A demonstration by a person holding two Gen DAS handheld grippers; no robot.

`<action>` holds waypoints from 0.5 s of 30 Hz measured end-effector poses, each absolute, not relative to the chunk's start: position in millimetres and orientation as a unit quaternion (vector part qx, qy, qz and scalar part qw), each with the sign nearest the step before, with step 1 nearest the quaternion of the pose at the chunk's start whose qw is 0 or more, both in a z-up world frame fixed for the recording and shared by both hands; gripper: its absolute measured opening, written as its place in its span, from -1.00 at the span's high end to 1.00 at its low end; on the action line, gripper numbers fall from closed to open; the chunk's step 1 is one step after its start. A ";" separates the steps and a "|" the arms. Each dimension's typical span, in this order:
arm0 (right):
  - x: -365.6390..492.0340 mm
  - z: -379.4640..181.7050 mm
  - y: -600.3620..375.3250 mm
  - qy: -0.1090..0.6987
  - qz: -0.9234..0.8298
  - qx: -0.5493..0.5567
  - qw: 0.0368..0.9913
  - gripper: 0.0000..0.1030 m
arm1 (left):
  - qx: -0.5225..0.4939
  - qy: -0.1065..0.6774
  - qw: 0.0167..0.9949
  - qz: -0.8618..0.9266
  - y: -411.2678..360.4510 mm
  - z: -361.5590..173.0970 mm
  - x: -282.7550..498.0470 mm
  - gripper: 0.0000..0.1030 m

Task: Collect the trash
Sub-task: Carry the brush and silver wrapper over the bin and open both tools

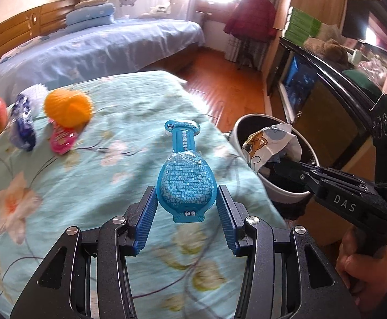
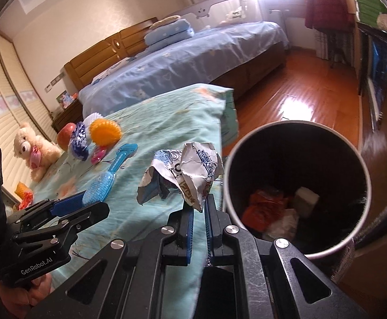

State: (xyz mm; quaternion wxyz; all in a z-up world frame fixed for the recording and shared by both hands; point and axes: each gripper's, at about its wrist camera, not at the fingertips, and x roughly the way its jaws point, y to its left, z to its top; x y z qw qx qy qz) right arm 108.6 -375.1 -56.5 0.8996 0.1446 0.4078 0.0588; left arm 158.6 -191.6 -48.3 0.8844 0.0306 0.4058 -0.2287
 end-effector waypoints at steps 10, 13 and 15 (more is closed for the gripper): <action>93.5 -60.9 -414.0 0.403 0.013 0.159 0.901 0.85 | 0.057 0.404 0.875 -0.260 -230.5 -47.1 155.6 0.13; 90.4 -62.2 -426.0 0.402 -0.001 0.163 0.901 0.85 | 0.064 0.405 0.871 -0.269 -242.7 -47.0 156.9 0.13; 88.6 -63.6 -433.0 0.402 -0.009 0.164 0.901 0.85 | 0.067 0.406 0.869 -0.274 -250.3 -47.1 158.2 0.13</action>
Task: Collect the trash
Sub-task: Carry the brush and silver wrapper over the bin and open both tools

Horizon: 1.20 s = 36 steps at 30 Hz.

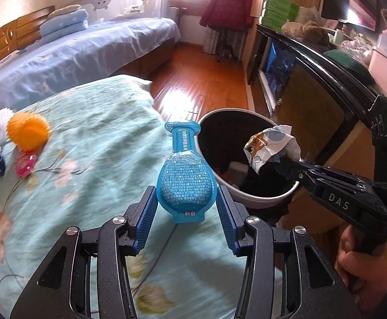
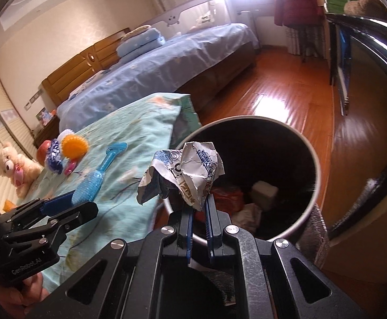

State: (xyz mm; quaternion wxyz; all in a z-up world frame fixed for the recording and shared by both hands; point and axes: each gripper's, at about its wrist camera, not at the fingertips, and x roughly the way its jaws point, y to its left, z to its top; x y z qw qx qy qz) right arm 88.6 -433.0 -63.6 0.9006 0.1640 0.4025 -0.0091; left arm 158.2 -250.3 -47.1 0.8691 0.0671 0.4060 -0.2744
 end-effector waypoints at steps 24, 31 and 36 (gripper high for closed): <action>96.2 -81.6 -482.2 0.422 -0.069 0.160 0.890 0.83 | 0.089 0.436 0.839 -0.314 -315.9 -65.5 181.1 0.12; 103.5 -87.0 -488.4 0.428 -0.073 0.164 0.886 0.76 | 0.086 0.447 0.832 -0.319 -321.5 -72.1 185.0 0.12; 106.6 -89.9 -490.3 0.432 -0.075 0.166 0.883 0.75 | 0.081 0.450 0.830 -0.319 -321.1 -72.8 187.0 0.05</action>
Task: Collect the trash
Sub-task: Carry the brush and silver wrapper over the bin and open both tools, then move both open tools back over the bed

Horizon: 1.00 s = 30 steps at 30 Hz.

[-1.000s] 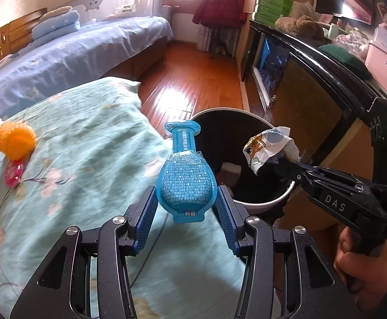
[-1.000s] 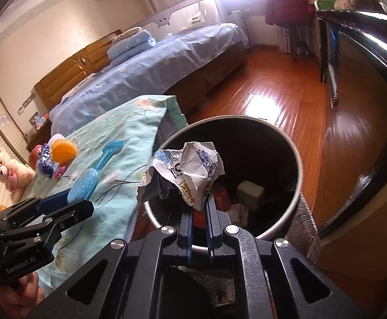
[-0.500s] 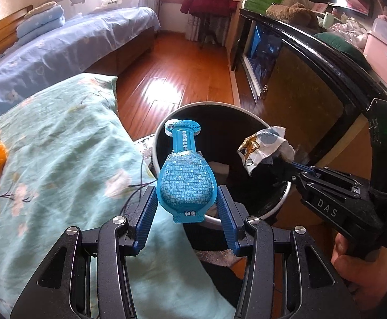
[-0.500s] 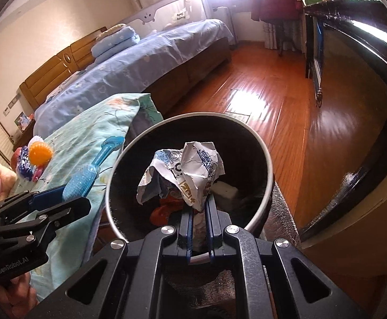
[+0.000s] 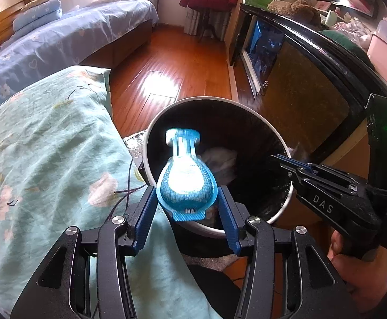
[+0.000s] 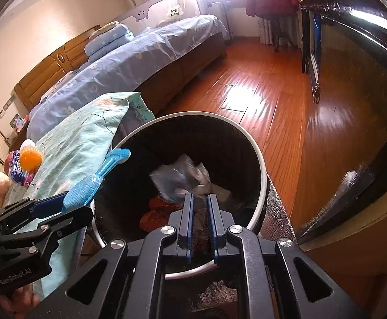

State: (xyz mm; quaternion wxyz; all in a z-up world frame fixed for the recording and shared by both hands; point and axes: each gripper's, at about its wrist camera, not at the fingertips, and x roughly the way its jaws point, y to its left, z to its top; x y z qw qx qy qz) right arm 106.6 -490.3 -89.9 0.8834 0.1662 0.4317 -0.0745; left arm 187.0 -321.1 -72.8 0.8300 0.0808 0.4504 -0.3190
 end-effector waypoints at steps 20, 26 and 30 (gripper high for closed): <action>115.2 -63.1 -424.7 0.408 0.000 0.172 0.897 -0.26 | -0.006 0.446 0.869 -0.212 -177.3 -70.0 172.2 -0.16; 127.5 -60.2 -378.5 0.411 0.047 0.157 0.897 -0.31 | -0.030 0.442 0.880 -0.168 -128.3 -71.8 173.1 -0.17; 137.0 -62.6 -347.5 0.418 0.074 0.146 0.894 -0.31 | -0.045 0.442 0.885 -0.136 -94.9 -74.8 175.6 -0.17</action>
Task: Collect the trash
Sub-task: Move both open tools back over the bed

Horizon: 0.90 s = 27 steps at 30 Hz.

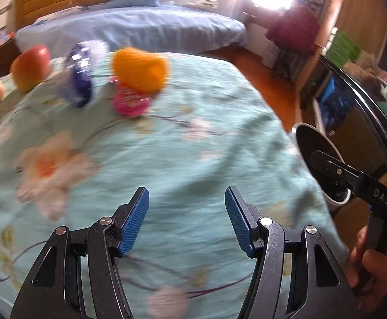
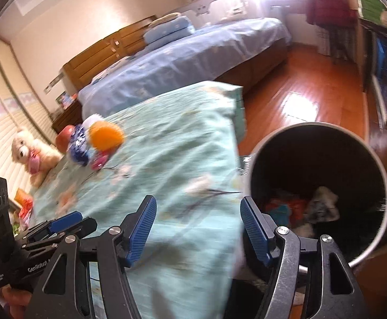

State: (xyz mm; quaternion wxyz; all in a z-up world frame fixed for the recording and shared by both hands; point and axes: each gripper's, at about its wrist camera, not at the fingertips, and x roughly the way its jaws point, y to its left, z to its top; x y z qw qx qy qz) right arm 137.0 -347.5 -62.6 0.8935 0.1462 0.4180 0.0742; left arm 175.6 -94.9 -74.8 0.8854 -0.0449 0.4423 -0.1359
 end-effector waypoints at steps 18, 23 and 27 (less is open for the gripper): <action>197.7 -75.0 -266.4 0.443 0.148 0.103 0.879 -0.31 | -0.075 0.438 0.895 -0.051 -20.5 -77.1 204.8 -0.17; 217.2 -79.1 -252.6 0.447 0.160 0.095 0.875 -0.31 | -0.079 0.437 0.895 -0.041 -14.0 -77.2 222.5 -0.18; 234.0 -79.4 -241.5 0.445 0.169 0.083 0.875 -0.30 | -0.078 0.436 0.896 -0.033 -12.0 -76.6 239.6 -0.19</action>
